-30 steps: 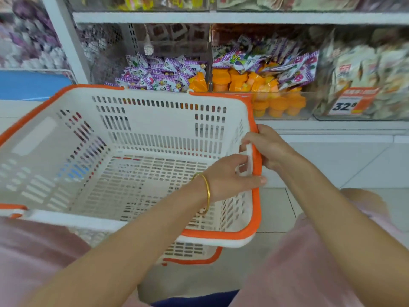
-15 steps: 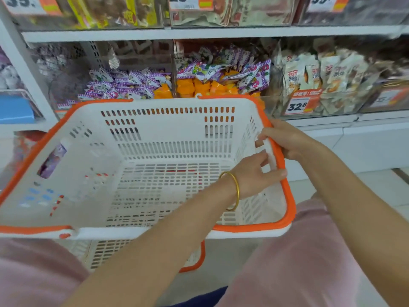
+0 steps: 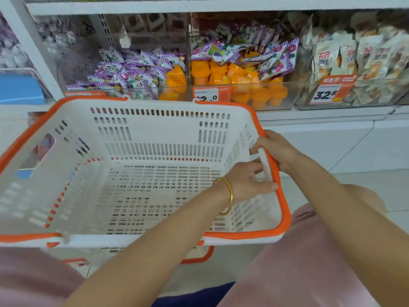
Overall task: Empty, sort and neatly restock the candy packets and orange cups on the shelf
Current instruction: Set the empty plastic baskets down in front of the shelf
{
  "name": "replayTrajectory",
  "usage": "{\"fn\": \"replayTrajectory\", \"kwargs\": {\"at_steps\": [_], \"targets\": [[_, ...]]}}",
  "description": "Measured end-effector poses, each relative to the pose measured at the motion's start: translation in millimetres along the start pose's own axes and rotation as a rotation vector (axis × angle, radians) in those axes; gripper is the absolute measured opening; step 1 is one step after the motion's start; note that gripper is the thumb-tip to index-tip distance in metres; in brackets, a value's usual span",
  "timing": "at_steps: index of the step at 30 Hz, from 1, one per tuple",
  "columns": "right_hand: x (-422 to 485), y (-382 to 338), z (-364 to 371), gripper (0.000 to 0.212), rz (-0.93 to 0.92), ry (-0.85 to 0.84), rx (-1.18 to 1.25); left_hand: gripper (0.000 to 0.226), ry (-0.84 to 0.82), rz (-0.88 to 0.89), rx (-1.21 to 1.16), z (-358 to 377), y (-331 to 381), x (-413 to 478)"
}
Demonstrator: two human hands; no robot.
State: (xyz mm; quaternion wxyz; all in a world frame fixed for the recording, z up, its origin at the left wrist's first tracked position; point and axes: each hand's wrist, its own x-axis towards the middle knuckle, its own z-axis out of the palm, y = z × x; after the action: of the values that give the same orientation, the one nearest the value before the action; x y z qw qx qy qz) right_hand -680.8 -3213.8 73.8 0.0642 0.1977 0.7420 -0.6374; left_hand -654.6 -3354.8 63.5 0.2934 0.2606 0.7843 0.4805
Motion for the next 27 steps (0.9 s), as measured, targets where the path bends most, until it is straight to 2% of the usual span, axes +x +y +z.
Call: {"fn": "replayTrajectory", "kwargs": {"at_steps": [6, 10, 13, 17, 19, 21, 23, 25, 27], "targets": [[6, -8, 18, 0.021, -0.019, -0.039, -0.044, 0.032, -0.017, -0.030, -0.057, -22, -5, -15], [6, -13, 9, 0.024, 0.012, -0.060, -0.099, 0.050, -0.004, -0.093, -0.024, -27, -7, -17], [7, -18, -11, 0.022, 0.031, -0.025, -0.141, 0.053, 0.091, -0.097, 0.156, -41, -10, -14], [21, -30, -50, 0.029, 0.007, 0.039, -0.306, 0.051, 0.278, -0.123, 0.504, -80, -9, -8], [31, -32, -61, 0.039, -0.046, 0.066, -0.525, 0.052, 0.431, -0.136, 0.722, -107, -12, -10], [35, -29, -56, 0.062, -0.084, 0.183, -1.078, 0.055, 0.614, -0.256, 0.903, -141, -24, -20], [29, -19, -31, 0.081, -0.104, 0.352, -1.604, 0.063, 0.740, -0.523, 1.020, -174, -44, -40], [27, -8, -4, 0.082, -0.203, 0.377, -1.823, 0.076, 0.794, -0.780, 1.026, -200, -66, -63], [31, -2, 15, 0.069, -0.355, 0.357, -1.799, 0.086, 0.867, -0.897, 0.945, -218, -83, -81]]}}
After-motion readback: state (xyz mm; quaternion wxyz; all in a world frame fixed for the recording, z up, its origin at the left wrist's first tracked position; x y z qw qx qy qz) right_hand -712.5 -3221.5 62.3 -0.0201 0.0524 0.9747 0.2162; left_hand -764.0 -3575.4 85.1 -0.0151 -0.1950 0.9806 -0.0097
